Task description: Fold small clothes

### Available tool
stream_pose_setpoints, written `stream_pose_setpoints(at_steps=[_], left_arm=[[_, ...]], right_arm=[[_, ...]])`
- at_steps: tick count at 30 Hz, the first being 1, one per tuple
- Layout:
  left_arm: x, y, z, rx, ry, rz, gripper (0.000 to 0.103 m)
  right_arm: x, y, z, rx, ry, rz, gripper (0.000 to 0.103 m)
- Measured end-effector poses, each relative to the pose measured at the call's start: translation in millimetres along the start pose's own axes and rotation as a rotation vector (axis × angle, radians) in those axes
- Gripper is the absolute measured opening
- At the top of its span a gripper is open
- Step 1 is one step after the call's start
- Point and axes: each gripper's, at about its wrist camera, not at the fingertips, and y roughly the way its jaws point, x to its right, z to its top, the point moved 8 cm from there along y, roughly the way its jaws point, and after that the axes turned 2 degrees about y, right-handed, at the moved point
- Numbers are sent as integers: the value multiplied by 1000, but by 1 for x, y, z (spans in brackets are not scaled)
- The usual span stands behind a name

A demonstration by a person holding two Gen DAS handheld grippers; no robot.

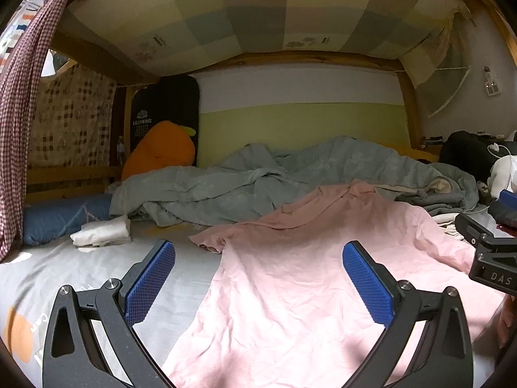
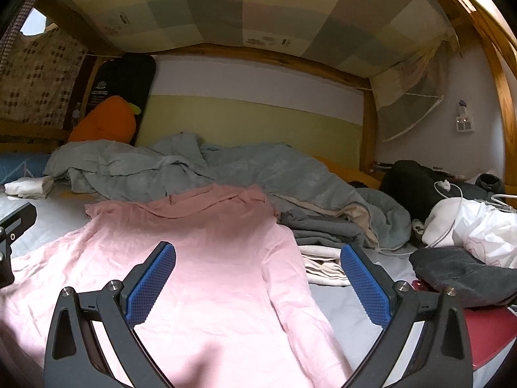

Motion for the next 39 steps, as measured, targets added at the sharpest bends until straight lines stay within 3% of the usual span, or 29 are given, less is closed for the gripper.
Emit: stream_pose_setpoints(at_steps=[5, 17, 21, 24, 26, 31, 36, 39], left_arm=[[11, -10, 11, 5, 92, 18, 103], [0, -22, 31, 30, 39, 18, 103], [-2, -23, 30, 30, 33, 21, 103], [-3, -20, 27, 10, 17, 14, 103], [-6, -19, 26, -8, 13, 48, 103], [-10, -24, 32, 13, 4, 36, 103], [-17, -17, 26, -27, -18, 34, 103], [-27, -12, 20, -61, -62, 72, 103]], right_arm=[[-5, 3, 0, -40, -10, 41, 102], [-10, 3, -1, -68, 3, 47, 102], [-7, 0, 0, -58, 9, 8, 102], [-7, -2, 0, -59, 11, 18, 102], [-8, -2, 0, -65, 14, 27, 102], [-9, -1, -3, -88, 26, 40, 102], [-8, 4, -7, -125, 48, 55, 102], [-10, 9, -8, -149, 24, 72, 102]])
